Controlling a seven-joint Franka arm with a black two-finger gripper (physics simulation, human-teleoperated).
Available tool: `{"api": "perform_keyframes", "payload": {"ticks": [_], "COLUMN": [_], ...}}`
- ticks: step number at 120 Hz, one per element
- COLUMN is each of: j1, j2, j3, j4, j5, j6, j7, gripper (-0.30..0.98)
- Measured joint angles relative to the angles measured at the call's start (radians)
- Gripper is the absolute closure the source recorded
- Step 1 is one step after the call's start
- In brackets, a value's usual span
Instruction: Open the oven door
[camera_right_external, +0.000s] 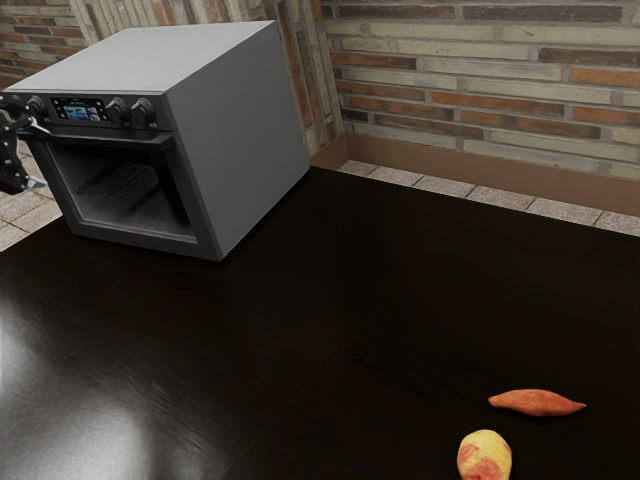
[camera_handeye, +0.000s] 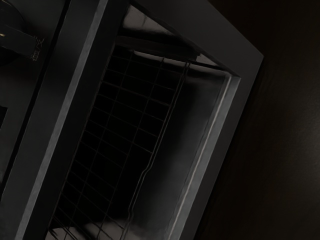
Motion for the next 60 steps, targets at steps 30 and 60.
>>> {"api": "perform_keyframes", "payload": {"ticks": [30,60], "j1": [0.181,0.158], "j2": [0.037,0.061], "j3": [-0.205,-0.213], "j4": [0.03,0.015], "j5": [-0.122,-0.143], "j6": [-0.023,0.081], "j7": [0.243,0.431], "gripper": [0.0,0.0]}}
